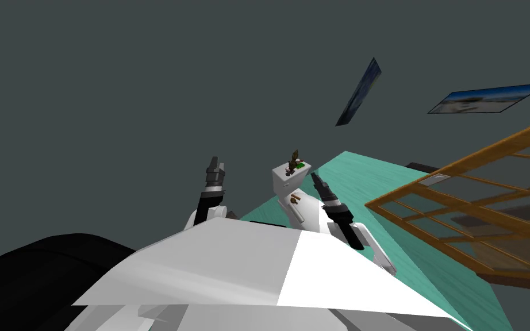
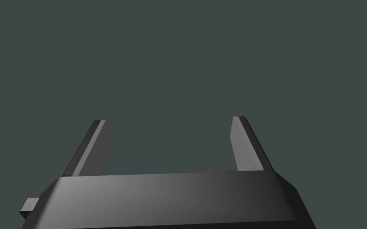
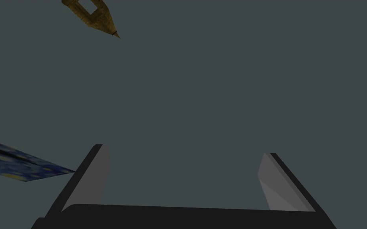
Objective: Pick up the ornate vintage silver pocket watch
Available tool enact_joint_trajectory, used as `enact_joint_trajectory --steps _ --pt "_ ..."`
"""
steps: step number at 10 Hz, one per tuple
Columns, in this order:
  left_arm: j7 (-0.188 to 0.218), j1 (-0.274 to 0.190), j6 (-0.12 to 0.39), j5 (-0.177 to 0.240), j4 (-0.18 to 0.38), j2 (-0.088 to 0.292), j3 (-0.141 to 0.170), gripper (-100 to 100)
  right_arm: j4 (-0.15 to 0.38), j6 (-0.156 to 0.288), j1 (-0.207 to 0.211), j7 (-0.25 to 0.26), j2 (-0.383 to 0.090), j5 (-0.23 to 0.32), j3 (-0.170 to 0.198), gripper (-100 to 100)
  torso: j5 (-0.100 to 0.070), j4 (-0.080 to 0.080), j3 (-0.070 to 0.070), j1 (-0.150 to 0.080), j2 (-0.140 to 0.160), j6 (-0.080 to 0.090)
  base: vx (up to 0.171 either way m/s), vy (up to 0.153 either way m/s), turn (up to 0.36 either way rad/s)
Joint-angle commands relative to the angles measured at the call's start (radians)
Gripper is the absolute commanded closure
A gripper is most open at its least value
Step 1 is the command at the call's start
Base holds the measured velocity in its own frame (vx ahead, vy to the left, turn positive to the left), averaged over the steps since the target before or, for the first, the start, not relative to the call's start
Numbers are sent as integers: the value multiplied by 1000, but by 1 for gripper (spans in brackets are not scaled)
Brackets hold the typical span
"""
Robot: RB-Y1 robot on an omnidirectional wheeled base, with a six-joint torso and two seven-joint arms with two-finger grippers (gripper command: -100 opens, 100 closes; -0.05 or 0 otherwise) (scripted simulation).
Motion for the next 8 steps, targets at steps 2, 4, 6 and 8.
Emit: enact_joint_trajectory --steps 2,4,6,8 --pt "0 0 0 0 0 0 0 0 88 -22 -34 28 -62 78 -33 -100 0 0 0 0 0 1 -13 -2 210" --pt "0 0 0 0 0 0 0 0 148 -36 -53 47 -102 139 -55 -100 0 0 0 0 0 1 -16 1 214" --pt "0 0 0 0 0 0 0 0 182 -36 -53 47 -106 171 -55 -100 0 0 0 0 0 1 -10 -2 59" --pt "0 0 0 0 0 0 0 0 245 -50 -71 66 -149 237 -77 -100 0 0 0 1 0 0 -13 6 249"
